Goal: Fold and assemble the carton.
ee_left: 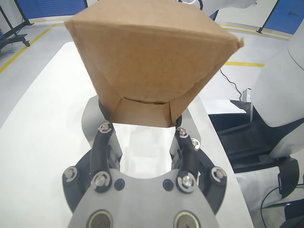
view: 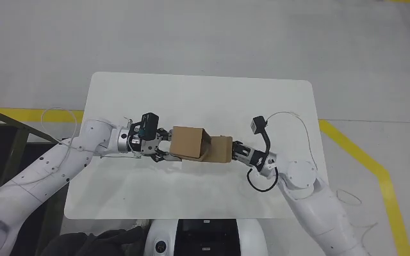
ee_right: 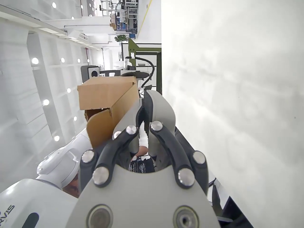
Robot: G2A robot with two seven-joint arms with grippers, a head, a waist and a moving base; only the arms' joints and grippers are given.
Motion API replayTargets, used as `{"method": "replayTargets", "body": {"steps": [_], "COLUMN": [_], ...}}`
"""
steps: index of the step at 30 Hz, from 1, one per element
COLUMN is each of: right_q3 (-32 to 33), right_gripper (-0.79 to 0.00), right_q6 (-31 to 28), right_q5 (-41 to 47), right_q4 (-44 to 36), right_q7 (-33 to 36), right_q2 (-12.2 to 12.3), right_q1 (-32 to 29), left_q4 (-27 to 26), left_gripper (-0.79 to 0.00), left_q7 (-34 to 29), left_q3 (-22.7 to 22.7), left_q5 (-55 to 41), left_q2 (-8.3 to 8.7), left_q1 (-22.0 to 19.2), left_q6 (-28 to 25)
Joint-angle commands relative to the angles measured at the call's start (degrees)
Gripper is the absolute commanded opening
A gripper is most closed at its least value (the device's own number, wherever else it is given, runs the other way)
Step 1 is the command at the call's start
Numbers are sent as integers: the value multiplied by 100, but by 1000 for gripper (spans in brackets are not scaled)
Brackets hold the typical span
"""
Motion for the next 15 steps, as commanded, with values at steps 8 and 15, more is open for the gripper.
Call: {"method": "replayTargets", "body": {"steps": [8,15], "right_q3": [185,422], "right_gripper": [-785,-785], "right_q6": [215,413], "right_q5": [-210,-187], "right_q4": [-280,-565], "right_q7": [-364,-272], "right_q2": [30,88], "right_q1": [-109,-329], "left_q4": [0,0], "left_gripper": [-785,-785], "left_q7": [0,0], "left_q3": [0,0], "left_q5": [0,0], "left_q2": [0,0], "left_q1": [0,0], "left_q6": [0,0]}}
